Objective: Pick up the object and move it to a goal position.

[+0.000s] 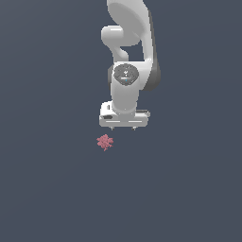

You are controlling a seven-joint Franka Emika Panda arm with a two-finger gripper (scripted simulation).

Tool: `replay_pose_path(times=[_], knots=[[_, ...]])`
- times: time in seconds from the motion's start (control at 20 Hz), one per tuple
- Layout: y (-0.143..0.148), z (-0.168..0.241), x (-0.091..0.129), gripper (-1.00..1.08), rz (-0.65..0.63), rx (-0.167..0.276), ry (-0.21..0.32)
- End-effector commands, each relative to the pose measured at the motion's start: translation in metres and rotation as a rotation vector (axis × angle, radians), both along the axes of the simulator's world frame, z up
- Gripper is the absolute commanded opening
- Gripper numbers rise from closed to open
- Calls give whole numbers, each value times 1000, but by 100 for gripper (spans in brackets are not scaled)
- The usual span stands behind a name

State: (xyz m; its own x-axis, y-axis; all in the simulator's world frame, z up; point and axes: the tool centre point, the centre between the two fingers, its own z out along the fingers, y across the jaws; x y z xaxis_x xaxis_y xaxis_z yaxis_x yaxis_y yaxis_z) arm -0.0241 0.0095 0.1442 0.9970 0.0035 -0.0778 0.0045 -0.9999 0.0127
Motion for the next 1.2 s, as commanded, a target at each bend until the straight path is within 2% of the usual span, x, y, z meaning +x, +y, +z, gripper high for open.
replay_pose_path(times=[0.0,0.4,0.75,1.15], knots=[[0,0,0,100,0,0,0],[-7,26,16,100,-18,3,-54],[-8,24,15,100,-9,3,-53],[-17,16,16,100,68,6,-54]])
